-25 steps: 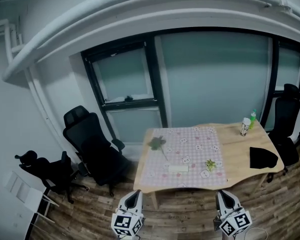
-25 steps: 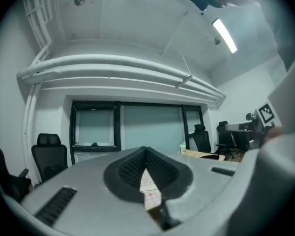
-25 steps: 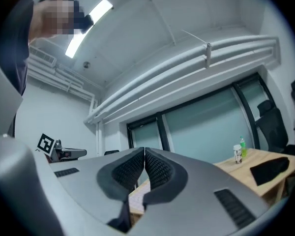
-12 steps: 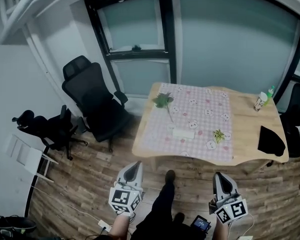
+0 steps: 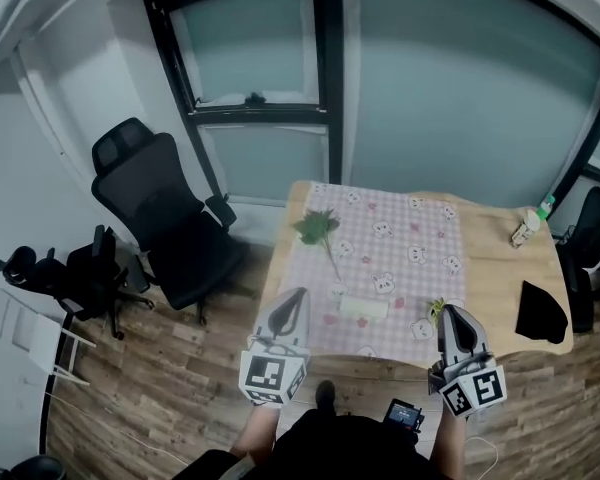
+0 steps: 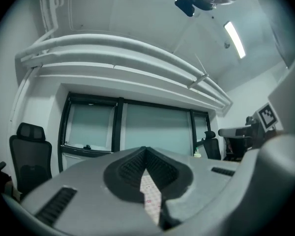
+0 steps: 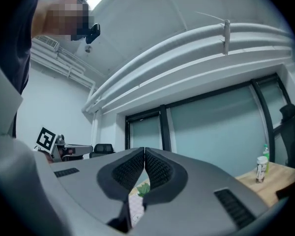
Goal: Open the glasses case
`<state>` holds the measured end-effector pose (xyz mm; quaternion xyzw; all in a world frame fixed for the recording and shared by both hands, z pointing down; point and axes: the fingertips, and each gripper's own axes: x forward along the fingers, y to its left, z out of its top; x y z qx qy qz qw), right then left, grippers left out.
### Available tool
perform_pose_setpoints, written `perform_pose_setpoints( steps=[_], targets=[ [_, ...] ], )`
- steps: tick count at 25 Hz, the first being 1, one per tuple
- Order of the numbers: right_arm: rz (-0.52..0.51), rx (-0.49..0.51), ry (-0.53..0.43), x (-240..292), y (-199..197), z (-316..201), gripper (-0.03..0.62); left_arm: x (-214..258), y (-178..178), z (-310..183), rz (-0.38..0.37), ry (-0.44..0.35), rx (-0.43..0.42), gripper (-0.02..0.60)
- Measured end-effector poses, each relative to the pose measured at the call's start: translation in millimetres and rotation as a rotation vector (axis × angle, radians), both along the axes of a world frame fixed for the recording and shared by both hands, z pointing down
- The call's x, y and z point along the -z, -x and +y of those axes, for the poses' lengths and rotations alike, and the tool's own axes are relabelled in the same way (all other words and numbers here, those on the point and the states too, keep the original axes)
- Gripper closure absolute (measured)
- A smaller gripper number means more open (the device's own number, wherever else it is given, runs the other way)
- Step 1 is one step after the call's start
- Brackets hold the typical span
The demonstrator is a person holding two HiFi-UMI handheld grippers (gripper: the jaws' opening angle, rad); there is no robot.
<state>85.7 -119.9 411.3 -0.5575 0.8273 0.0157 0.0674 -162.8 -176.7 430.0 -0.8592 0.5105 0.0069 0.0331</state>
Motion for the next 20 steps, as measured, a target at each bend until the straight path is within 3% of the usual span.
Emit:
perform_pose_setpoints(
  steps=[9, 19, 20],
  targets=[
    [0.013, -0.002, -0.006, 8, -24, -71, 0.577, 0, -37, -75, -0.048, 0.035, -0.006, 0.583],
    [-0.044, 0.012, -0.016, 3, -46, -101, 0.576, 2, -64, -97, -0.046, 0.039, -0.008, 0.583],
    [-0.040, 0.006, -0.015, 1, -47, -104, 0.523, 1, -64, -98, -0.051, 0.038, -0.009, 0.583]
  ],
)
